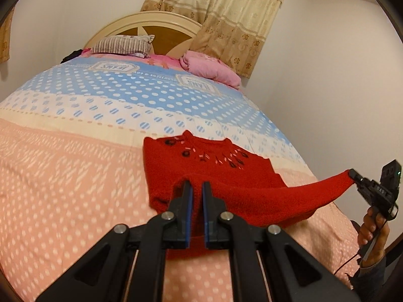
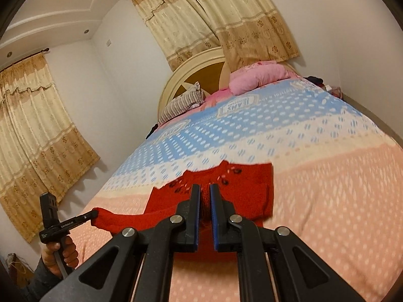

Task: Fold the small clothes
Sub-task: 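Lift the hem with both tools and fold it onto the collar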

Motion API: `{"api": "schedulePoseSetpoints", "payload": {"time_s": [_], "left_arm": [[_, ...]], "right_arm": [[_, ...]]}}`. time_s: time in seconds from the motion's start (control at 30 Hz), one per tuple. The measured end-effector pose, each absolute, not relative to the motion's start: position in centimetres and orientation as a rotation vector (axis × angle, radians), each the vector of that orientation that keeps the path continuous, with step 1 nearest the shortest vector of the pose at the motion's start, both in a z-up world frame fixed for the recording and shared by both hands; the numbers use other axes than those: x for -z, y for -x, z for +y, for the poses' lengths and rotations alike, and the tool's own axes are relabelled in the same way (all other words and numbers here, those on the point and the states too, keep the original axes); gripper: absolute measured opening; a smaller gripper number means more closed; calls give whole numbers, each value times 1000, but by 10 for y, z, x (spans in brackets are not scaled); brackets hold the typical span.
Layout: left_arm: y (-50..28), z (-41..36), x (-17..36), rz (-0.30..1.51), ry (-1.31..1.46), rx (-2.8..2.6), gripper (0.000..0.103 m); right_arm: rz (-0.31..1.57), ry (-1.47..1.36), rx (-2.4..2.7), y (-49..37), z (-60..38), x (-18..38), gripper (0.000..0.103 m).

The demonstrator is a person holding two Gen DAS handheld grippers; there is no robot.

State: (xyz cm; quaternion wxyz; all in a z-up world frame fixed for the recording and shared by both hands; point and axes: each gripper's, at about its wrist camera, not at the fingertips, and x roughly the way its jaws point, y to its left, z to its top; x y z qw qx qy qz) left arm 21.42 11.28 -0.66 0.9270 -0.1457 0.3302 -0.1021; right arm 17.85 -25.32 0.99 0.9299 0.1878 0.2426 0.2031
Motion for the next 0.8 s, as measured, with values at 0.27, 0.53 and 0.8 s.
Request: {"api": "schedulePoseSetpoints", "payload": {"time_s": [0.27, 0.53, 0.8], "left_arm": [[-268, 110, 14, 708, 290, 199, 7], [-316, 117, 34, 747, 298, 161, 7], [-365, 113, 78, 831, 262, 116, 7]], "right_arm": [[532, -360, -371, -235, -247, -6, 7], [597, -350, -323, -297, -241, 15, 7], [672, -323, -240, -362, -230, 56, 7]]}}
